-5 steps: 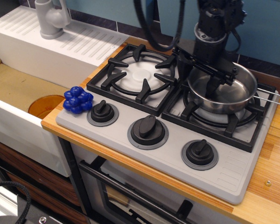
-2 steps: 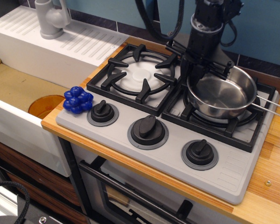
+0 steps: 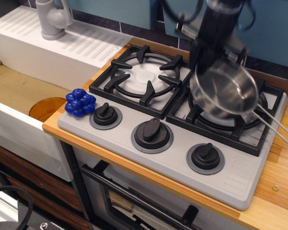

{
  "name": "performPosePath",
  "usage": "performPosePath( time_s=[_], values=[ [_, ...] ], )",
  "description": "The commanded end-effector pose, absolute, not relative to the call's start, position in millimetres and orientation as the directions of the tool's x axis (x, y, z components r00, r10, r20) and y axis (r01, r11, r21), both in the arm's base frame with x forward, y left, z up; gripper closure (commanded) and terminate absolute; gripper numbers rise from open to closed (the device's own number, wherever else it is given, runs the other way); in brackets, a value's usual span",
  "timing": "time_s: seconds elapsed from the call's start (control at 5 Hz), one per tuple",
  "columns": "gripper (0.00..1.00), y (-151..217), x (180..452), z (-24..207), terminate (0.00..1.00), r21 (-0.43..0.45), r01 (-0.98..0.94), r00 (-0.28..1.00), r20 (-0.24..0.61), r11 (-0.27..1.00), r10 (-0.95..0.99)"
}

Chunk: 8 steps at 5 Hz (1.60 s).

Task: Put pan on stove and put blueberry in pan

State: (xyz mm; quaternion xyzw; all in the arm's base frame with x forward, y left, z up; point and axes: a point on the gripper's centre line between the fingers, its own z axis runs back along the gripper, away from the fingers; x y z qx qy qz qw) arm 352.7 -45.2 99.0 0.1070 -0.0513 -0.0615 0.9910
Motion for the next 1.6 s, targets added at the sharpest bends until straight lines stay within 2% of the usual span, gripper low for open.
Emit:
performPosePath(
  time_s=[0.0, 0.4, 0.6, 1.0, 1.4],
  values=[
    [1.0, -41.0, 362.6, 176.7, 0.0, 0.228, 0.105, 0.98, 0.141, 0.968, -0.139],
    [1.0, 8.2, 374.2, 193.8, 0.0, 0.277, 0.179, 0.968, 0.123, 0.944, -0.219],
    [1.0, 32.8, 380.2, 193.6, 0.0, 0.281, 0.203, 0.962, 0.123, 0.938, -0.245],
    [1.0, 70.9, 387.7, 174.4, 0.0, 0.274, 0.218, 0.952, 0.152, 0.937, -0.266],
    [1.0, 91.5, 391.0, 132.7, 0.0, 0.246, 0.214, 0.945, 0.191, 0.945, -0.264]
  ],
)
